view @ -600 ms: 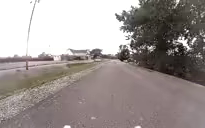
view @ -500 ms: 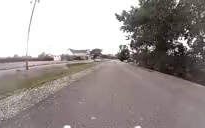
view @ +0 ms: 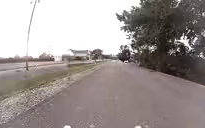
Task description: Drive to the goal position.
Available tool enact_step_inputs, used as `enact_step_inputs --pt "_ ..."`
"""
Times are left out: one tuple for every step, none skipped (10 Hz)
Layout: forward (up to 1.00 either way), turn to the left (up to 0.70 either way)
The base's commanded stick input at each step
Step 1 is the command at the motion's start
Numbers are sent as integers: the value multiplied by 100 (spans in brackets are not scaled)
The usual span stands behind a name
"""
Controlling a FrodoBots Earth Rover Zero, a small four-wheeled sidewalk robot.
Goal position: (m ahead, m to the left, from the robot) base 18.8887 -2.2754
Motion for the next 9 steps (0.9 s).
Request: enact_step_inputs --pt "70 0" --pt "70 -9" --pt "70 -35" --pt "70 -35" --pt "70 0" --pt "70 0" --pt "70 0" --pt "70 0" --pt "70 0"
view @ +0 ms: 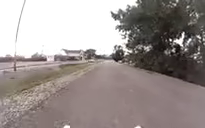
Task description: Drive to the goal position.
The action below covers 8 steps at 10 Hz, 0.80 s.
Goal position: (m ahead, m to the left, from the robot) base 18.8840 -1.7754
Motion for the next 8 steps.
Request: enact_step_inputs --pt "70 0" --pt "70 0" --pt "70 0" --pt "70 0" --pt "70 0" --pt "70 0" --pt "70 0" --pt "70 0"
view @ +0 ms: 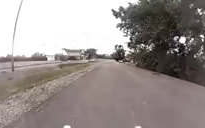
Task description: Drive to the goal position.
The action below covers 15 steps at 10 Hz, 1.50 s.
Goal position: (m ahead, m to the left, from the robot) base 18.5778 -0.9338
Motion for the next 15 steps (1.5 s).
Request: enact_step_inputs --pt "70 0" --pt "70 0" --pt "70 0" --pt "70 0" --pt "70 0" --pt "70 0" --pt "70 0" --pt "70 -2" --pt "70 -35" --pt "70 -35" --pt "70 -35" --pt "70 -35" --pt "70 -35" --pt "70 -35" --pt "70 -35"
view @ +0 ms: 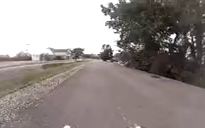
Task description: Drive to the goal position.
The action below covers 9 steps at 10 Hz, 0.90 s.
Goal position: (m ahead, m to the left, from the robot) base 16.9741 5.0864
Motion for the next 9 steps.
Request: enact_step_inputs --pt "70 -35" --pt "70 -35" --pt "70 0" --pt "70 0" --pt "70 0" --pt "70 0" --pt "70 0" --pt "70 0" --pt "70 0"
